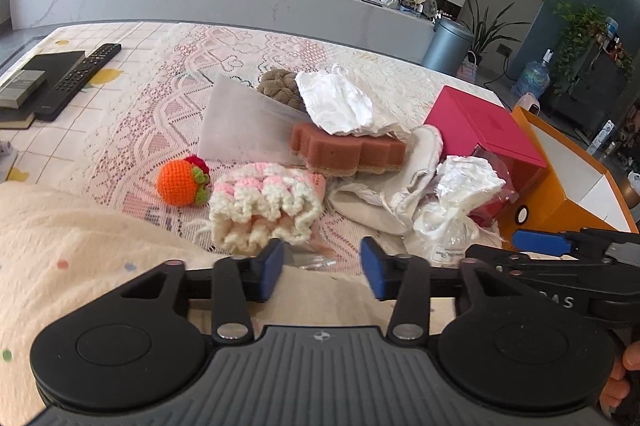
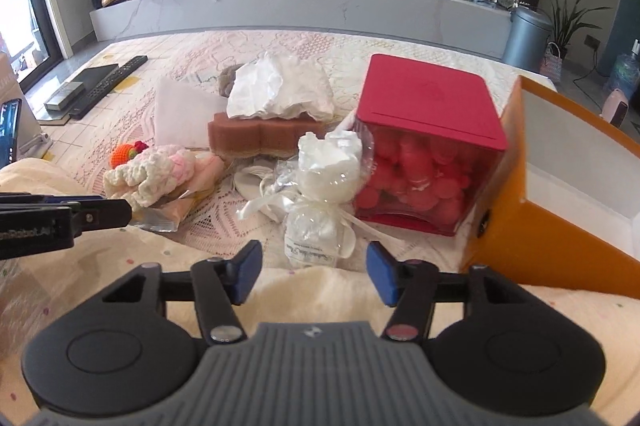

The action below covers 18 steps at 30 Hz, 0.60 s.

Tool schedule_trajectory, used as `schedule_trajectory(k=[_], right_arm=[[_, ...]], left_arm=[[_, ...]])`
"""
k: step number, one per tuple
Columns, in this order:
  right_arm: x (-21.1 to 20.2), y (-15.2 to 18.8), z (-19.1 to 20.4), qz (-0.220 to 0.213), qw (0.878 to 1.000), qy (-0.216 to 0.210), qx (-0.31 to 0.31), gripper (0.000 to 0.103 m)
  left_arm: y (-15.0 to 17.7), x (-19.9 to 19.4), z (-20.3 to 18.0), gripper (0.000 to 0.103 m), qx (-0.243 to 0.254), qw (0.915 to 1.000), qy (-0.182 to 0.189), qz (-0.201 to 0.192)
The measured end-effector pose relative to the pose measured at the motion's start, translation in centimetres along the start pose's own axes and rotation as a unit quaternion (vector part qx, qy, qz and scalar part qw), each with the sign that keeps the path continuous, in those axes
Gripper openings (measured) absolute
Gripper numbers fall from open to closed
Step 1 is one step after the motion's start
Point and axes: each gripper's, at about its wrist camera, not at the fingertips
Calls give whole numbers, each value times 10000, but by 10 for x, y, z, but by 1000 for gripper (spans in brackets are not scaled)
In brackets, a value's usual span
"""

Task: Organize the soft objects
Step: 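Reach the left tool to the pink-and-white crocheted toy while the right tool reaches the wrapped white bag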

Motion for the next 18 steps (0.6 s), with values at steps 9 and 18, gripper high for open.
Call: schedule_trajectory(k=[9,18], right_arm=[[42,-12,6,167,9996,47,-211,68],[69,-14,5,144,9998,-78,-128,66]], left_arm=[[-24,40,9,88,260,9982,-522,116],[-26,73,5,84,498,9903,-1257,328]])
Point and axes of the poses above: each gripper's, at about its wrist camera, not at the fingertips, and x roughly the way its jaws point, z to its left, y to its underside, and after that the axes turned 6 degrees about y, right-handed
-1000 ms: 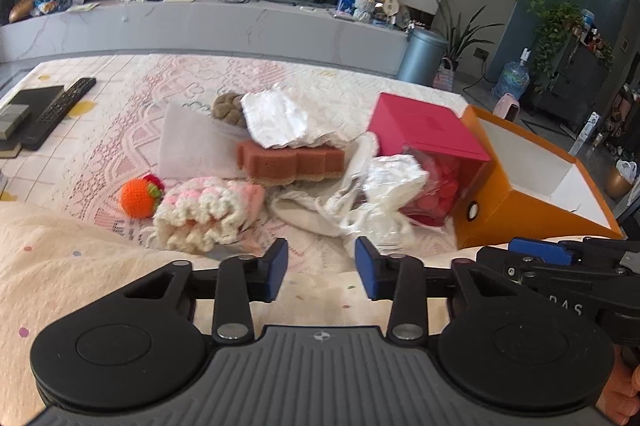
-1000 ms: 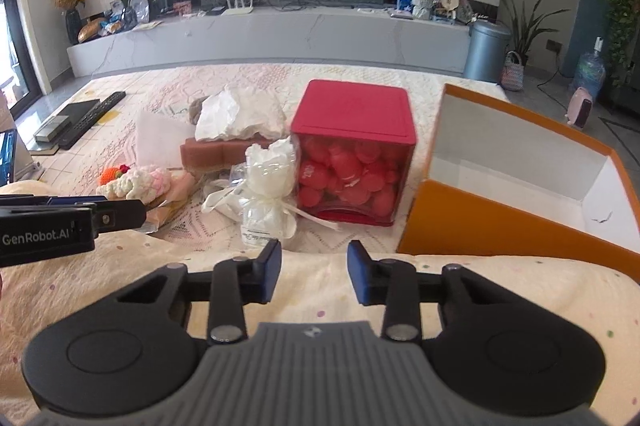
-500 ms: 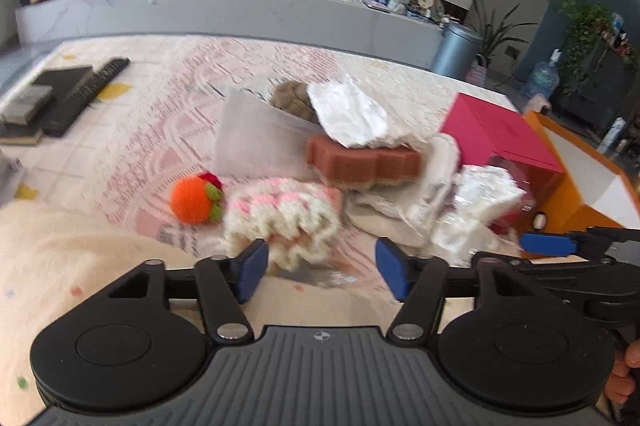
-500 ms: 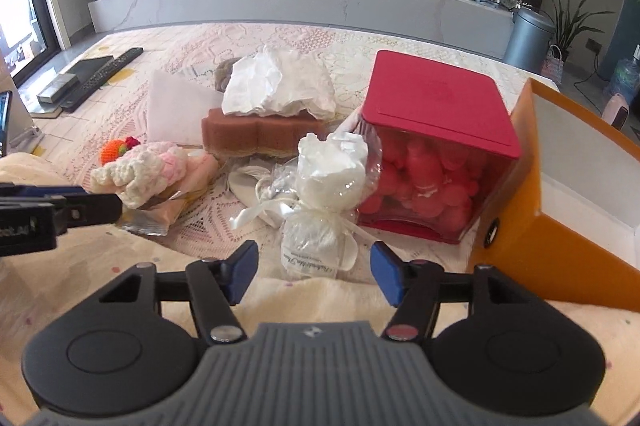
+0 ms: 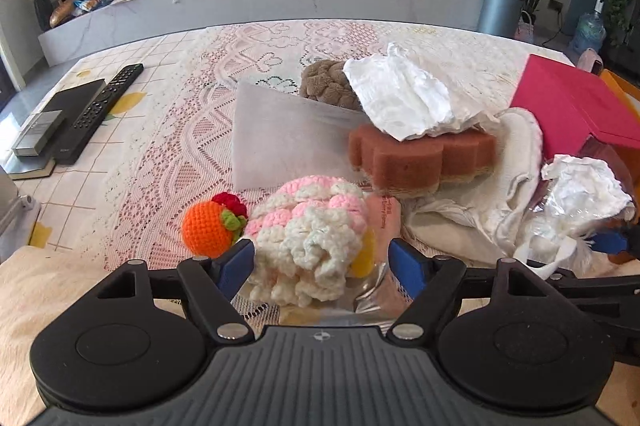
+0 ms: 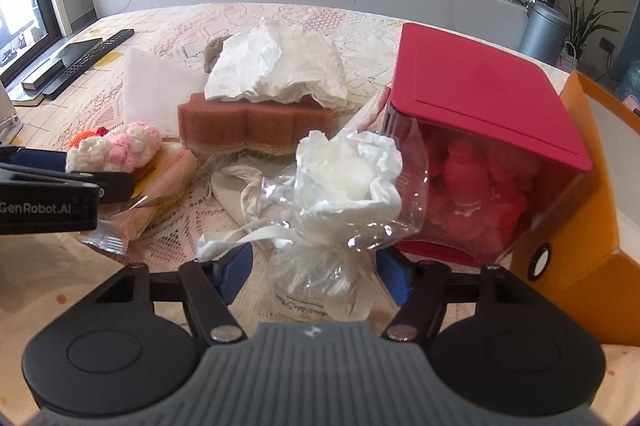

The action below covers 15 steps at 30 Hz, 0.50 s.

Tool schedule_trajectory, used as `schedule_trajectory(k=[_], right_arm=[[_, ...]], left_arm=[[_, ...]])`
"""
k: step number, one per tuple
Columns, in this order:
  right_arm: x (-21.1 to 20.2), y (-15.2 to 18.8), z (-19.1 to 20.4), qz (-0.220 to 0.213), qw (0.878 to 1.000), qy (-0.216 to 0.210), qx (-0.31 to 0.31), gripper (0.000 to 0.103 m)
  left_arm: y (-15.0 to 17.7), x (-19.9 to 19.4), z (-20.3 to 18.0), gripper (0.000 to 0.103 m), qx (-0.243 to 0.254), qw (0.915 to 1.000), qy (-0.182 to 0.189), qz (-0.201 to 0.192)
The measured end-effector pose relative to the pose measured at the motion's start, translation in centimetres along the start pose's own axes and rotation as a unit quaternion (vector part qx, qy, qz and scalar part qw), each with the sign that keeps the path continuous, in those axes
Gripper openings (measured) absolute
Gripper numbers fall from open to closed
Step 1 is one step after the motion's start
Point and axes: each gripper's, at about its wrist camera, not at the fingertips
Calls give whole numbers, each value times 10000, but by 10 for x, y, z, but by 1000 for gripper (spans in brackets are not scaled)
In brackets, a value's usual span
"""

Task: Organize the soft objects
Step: 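Reach the left tool to the pink-and-white crocheted toy while the right tool reaches the wrapped white bag, then close the left tool on the crocheted toy while the right tool grips the white bag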

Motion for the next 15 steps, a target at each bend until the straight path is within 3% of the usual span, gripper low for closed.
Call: schedule_trajectory(k=[2,6,8,15], right_arm=[[0,1,-1,-47,10000,18,2,59],[0,3,-4,-71,10000,-11,43,49],[-3,4,-3,-111,9999,8,2,46],[-23,6,-4,-360,9993,62,-70,41]], left_arm=[[0,2,2,66,-67,9999,-135,32],[2,-4,3,45,-122,9998,-128,-86],[4,-7,2,29,-105,9997,-147,-144],[9,-23,-3,21,-119,9985,-5,-526]])
Point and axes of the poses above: each gripper's, at about its wrist camera, not at the fingertips, and x roughly the way its jaws point, z to its left, y to its underside, and after that the axes turned 6 degrees about y, right-handed
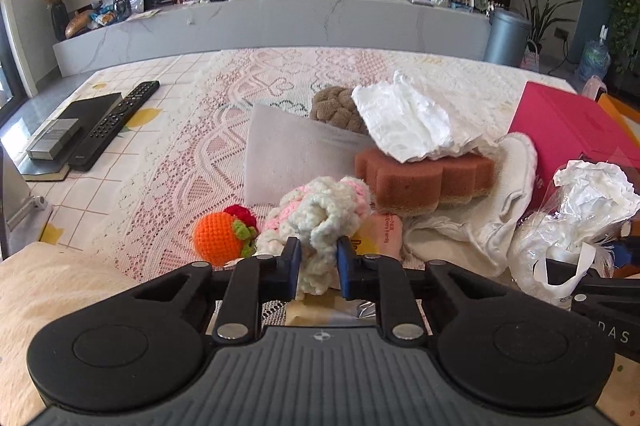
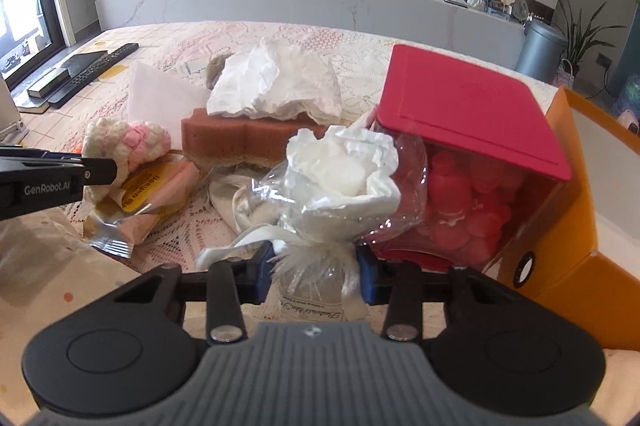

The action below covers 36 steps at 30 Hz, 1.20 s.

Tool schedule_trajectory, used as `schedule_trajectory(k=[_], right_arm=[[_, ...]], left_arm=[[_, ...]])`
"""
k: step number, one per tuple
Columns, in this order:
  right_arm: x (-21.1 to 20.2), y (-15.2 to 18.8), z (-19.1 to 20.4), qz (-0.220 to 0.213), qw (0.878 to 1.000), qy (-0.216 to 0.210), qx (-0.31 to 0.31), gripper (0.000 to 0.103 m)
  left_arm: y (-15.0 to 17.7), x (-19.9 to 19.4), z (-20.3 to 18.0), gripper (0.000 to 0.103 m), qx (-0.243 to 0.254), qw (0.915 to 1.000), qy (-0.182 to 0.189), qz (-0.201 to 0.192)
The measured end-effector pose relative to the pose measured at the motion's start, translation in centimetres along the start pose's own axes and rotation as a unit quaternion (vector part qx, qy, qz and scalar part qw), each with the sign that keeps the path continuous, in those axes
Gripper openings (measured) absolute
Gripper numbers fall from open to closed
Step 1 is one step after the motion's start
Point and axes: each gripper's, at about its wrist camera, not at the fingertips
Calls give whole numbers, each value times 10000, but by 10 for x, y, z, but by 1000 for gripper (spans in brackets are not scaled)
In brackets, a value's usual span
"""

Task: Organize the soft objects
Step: 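Close the left tool on the crocheted toy while the right tool grips the white bag, then carry the crocheted toy and white bag over the orange box, release both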

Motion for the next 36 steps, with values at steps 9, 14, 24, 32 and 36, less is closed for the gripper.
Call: schedule_trajectory(k=[9,14,24,32,36], right_arm=[[-37,-2,-8,-300,9994,18,161,41],[-59,-2,-16,-483,9985,-67,235,41],[-117,-10,-62,-930,9946,117,454,41],[-151,-16,-122,-875,9924,579,634,41],[-158,-20,-150,-745,9914,885,612,41]], left_arm=[[-5,-33,-7,19,-146,9987,205,-432],[-8,-60,-17,19,-192,9966,386,-706],[-26,-102,-50,19,-87,9868,1094,-1191],[-48,-106,-94,19,294,9741,1786,-1355],[-60,-102,-120,19,482,9652,2138,-1427]])
Point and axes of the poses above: each gripper's, at about its wrist camera, not at the fingertips, and x roughly the way its jaws point, z to its left, y to its underside, and after that the axes turned 6 degrees about y, right-handed
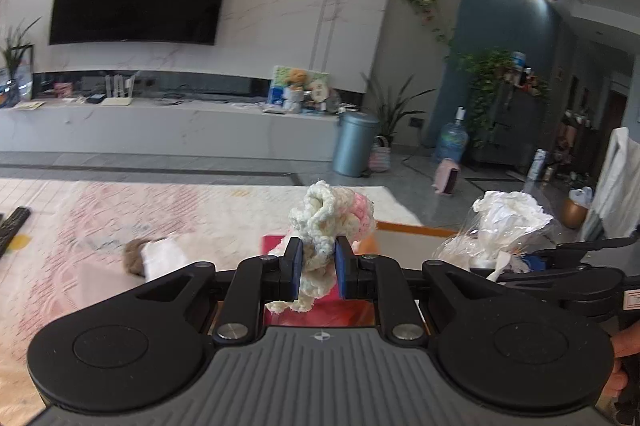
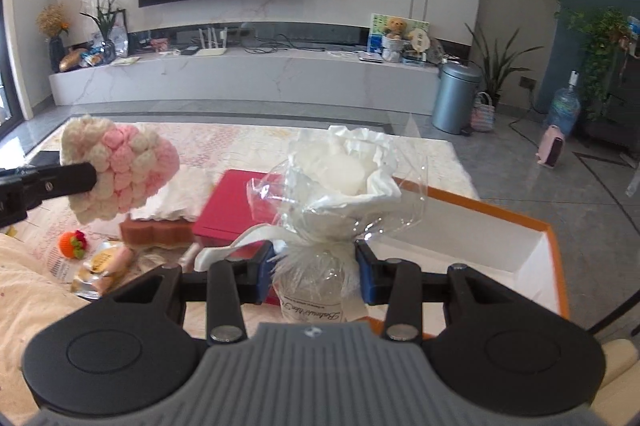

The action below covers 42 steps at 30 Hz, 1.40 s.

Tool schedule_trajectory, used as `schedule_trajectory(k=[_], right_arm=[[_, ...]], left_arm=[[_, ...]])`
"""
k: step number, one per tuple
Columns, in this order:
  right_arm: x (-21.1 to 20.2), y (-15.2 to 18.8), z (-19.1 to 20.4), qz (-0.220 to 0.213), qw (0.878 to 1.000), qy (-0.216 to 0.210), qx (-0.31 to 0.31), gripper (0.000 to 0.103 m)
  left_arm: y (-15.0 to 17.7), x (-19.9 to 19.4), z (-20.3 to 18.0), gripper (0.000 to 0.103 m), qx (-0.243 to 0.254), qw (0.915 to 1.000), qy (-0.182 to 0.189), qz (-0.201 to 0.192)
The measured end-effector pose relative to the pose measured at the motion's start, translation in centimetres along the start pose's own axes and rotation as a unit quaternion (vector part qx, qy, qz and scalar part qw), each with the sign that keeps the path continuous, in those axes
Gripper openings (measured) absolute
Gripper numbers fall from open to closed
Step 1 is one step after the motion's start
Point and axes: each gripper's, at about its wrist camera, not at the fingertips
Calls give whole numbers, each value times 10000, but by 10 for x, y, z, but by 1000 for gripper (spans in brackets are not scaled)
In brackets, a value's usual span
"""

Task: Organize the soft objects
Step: 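Carry the crocheted toy and white bag over the orange box, release both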

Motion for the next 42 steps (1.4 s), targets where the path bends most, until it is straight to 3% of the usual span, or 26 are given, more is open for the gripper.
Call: schedule_trajectory(k=[5,17,24,34,42], right_arm=[[12,-7,-38,296,9991,285,135,41],[93,3,-97,1719,9829,420,512,41],[133,2,-109,2114,9757,252,515,42],[186,12,-92,2732,9618,61,152,42],[210,26,-94,3041,9524,58,177,46]], left_arm=[[-9,32,-23,19,168,9987,476,68],[5,118,-69,19,663,9865,1223,859],[19,145,-78,19,854,9810,1267,1192],[35,173,-85,19,1340,9720,1195,1515],[46,193,-84,19,1341,9641,1159,1977]])
Point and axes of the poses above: each gripper's, at about its wrist camera, not at the fingertips, and x roughly the way its jaws point, z to its left, y to its underside, and after that the axes turned 6 degrees about y, right-handed
